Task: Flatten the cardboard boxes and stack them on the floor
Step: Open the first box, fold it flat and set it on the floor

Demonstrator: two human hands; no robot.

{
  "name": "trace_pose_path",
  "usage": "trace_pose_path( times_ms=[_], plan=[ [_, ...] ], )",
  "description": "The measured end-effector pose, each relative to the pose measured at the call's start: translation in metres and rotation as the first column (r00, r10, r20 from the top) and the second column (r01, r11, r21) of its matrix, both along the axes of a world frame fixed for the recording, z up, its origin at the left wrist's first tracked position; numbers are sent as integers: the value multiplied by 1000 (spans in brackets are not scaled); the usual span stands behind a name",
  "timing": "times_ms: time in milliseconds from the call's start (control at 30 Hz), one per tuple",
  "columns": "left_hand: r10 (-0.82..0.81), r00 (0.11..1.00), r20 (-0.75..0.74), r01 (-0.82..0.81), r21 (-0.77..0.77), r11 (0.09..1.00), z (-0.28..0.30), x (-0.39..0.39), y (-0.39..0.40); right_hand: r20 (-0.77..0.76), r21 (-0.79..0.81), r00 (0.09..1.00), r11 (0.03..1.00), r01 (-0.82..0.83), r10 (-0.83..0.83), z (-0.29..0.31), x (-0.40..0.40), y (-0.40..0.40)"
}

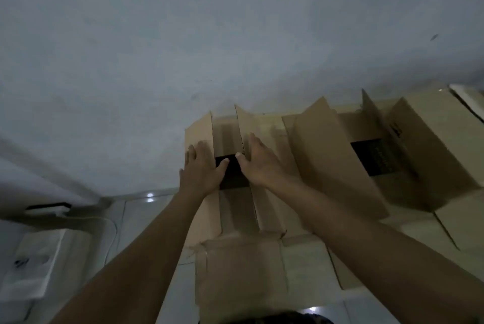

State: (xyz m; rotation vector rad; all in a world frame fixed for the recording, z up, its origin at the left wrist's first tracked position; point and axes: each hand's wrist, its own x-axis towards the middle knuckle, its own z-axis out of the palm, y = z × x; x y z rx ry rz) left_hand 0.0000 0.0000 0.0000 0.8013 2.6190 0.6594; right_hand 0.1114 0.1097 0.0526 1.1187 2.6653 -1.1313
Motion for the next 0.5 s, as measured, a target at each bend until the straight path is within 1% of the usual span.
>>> trace_pose_path(
  times_ms=[33,100,167,233,267,333,367,433,467,500],
  plan=[
    [-13,1000,19,13,19,1000,-2,-4,-2,-1,-32,1000,999,14,-14,-1,-2,0],
    [-35,998,52,35,2,999,-6,-10,-5,18,-71,999,997,37,-35,-1,-2,1],
    [-56,993,107,57,-9,998,-7,-15,-8,43,-33,995,995,96,-94,3,0,5],
    [-87,987,133,87,6,996,-5,-18,-10,78,92,987,987,130,-137,8,6,10],
    [-104,984,146,104,4,995,-3,-19,-13,97,185,984,974,129,-149,10,11,13],
    [-118,980,161,117,18,993,-1,-22,-18,178,390,979,921,17,-94,7,20,17],
    [-122,979,164,119,30,992,1,-24,-20,220,453,972,891,-31,-78,3,24,17],
    [-127,975,183,117,65,991,9,-28,-27,256,534,963,842,-73,-79,-7,25,18],
    [-124,972,198,107,96,990,14,-29,-32,272,551,957,832,-66,-104,-9,24,20],
    [-126,972,201,100,135,986,18,-31,-38,300,537,944,842,-47,-139,-11,23,23]
  ],
)
